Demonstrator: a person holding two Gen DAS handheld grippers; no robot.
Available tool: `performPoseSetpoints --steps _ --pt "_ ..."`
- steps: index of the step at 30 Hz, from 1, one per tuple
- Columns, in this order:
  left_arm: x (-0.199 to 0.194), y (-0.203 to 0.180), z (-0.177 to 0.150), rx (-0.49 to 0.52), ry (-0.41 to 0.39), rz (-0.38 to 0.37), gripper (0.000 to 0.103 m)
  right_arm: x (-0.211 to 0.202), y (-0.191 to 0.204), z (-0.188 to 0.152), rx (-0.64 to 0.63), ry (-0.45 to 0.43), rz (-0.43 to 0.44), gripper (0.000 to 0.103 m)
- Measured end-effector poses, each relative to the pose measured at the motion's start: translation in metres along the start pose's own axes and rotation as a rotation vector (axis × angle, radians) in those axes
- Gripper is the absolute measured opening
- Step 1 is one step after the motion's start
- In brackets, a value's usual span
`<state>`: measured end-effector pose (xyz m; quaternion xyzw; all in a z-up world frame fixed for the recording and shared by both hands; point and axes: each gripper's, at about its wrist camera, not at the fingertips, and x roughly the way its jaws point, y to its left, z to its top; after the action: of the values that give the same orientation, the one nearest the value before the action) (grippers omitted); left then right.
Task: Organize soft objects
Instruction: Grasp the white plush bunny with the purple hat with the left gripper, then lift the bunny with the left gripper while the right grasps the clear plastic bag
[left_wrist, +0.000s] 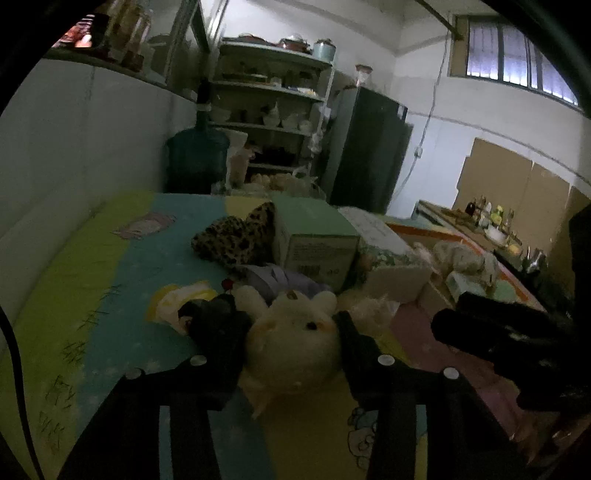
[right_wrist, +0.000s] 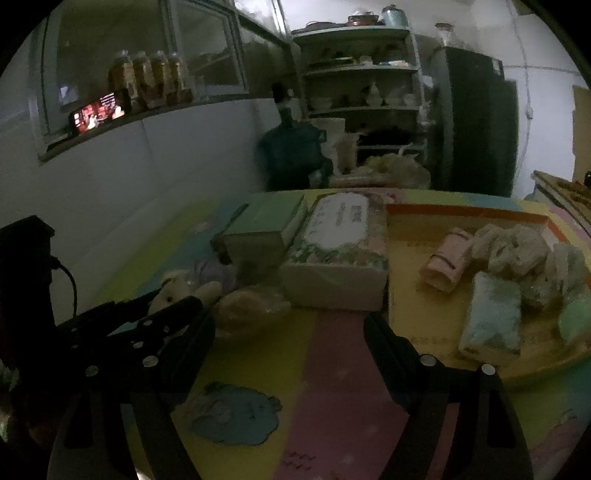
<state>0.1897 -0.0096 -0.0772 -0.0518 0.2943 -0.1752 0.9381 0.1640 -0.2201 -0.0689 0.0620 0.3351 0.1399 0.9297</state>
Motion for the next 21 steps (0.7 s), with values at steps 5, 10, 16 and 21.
performPoseSetpoints --steps 5,10,16,21 --pt "-0.021 0.006 0.007 -0.011 -0.068 0.0 0.047 0.004 0.002 -0.002 0.008 0.013 0.021 0.084" --pt "-0.041 0.012 0.017 -0.017 -0.131 0.004 0.047 0.016 0.006 -0.002 0.009 0.043 0.03 0.084" --pt "-0.059 0.02 0.022 -0.022 -0.181 0.01 0.047 0.037 0.007 -0.002 0.027 0.094 0.032 0.084" --pt "-0.063 0.026 0.022 -0.024 -0.188 0.008 0.047 0.049 0.016 0.001 -0.021 0.107 -0.001 0.084"
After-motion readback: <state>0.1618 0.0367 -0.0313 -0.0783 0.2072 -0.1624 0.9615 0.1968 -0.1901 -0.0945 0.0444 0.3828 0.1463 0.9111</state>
